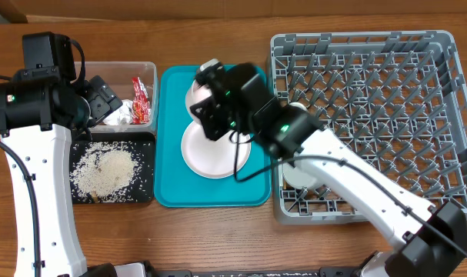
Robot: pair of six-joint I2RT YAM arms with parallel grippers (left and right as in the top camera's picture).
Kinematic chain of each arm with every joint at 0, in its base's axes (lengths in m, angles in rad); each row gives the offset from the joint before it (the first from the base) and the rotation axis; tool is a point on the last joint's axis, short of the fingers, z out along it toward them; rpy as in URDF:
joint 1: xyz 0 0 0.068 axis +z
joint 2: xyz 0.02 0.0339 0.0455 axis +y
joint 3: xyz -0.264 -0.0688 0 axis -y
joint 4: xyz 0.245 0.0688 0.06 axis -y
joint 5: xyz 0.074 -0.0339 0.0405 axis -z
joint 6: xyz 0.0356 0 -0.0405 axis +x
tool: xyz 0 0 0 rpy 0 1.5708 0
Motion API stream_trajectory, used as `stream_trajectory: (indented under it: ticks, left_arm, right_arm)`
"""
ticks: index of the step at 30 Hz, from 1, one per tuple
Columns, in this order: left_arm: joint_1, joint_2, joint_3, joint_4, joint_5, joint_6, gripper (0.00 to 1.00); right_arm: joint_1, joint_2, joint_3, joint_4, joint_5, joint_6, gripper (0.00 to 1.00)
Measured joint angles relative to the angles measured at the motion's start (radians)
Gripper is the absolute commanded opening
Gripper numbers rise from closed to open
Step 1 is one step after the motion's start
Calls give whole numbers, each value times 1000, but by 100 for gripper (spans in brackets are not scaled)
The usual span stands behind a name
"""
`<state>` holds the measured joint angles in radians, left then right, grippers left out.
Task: Sort waste into correct bins and load items into the dishwasher
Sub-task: 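Lift the pink bowl and carry it to the rack's upper left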
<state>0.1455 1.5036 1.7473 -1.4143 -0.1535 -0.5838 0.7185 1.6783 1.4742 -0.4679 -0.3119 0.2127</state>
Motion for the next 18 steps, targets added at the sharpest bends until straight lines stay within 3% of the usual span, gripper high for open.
stream_trajectory:
  ticks: [11, 18]
  left_arm:
    - [0, 0, 0, 0, 0, 0, 100]
    - [0, 0, 0, 0, 0, 0, 100]
  right_arm:
    - [-245, 0, 0, 73, -377, 122, 4]
    - [-336, 0, 0, 121, -488, 182, 4]
